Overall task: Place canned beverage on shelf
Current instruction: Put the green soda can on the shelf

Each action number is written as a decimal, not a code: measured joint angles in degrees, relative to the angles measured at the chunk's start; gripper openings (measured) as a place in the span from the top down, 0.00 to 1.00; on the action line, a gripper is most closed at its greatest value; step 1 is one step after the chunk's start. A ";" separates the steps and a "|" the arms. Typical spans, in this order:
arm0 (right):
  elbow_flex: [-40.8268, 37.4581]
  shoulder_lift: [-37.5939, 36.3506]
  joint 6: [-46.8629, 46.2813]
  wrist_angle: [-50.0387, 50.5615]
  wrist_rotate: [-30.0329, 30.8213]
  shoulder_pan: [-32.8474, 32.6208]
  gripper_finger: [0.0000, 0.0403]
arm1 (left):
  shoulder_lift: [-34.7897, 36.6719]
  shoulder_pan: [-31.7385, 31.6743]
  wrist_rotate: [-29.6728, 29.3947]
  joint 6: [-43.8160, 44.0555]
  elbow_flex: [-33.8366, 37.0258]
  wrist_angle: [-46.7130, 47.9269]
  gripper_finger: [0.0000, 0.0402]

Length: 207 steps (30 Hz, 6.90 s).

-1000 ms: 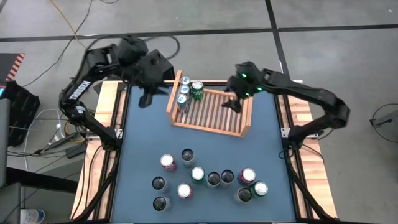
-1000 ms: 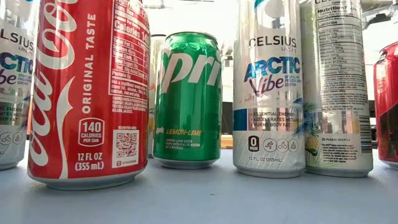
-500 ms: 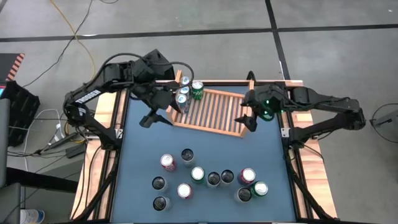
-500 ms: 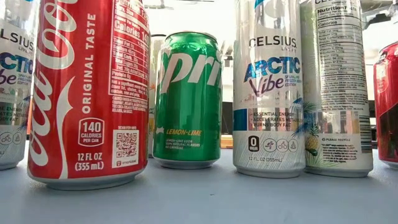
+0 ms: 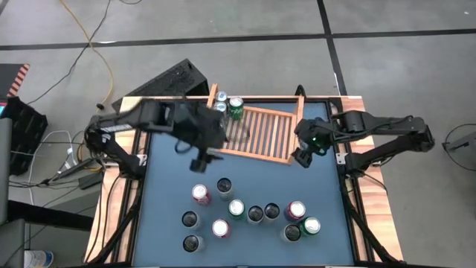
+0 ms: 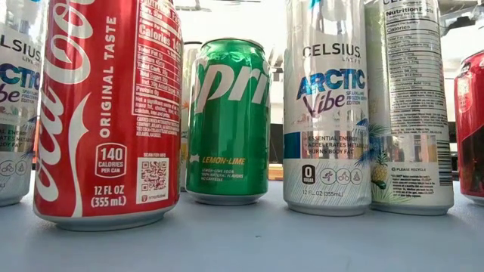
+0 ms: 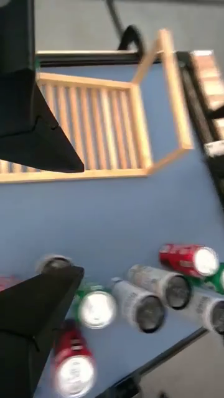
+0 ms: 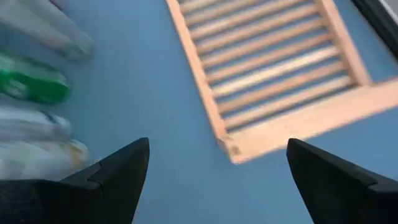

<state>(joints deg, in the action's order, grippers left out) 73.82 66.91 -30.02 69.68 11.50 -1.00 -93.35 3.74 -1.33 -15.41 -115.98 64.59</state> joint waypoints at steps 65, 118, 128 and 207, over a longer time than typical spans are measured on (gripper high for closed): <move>0.02 2.15 4.65 1.26 1.95 -8.65 0.09 | -23.02 14.20 2.61 14.62 6.40 -7.39 0.15; -0.02 2.13 6.53 1.50 2.02 -8.70 0.09 | -25.54 15.38 -1.30 20.89 6.14 -4.76 0.56; -0.02 2.12 6.53 1.48 2.04 -8.67 0.09 | -25.54 15.38 1.16 18.40 6.38 -7.55 0.44; -0.07 2.12 7.61 -0.03 2.62 -8.67 0.09 | -28.70 19.57 -3.76 34.81 3.12 0.37 0.23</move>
<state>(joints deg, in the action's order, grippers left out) 73.76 69.04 -22.41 69.65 14.12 -9.67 -122.05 23.30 -5.09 19.40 -112.86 64.96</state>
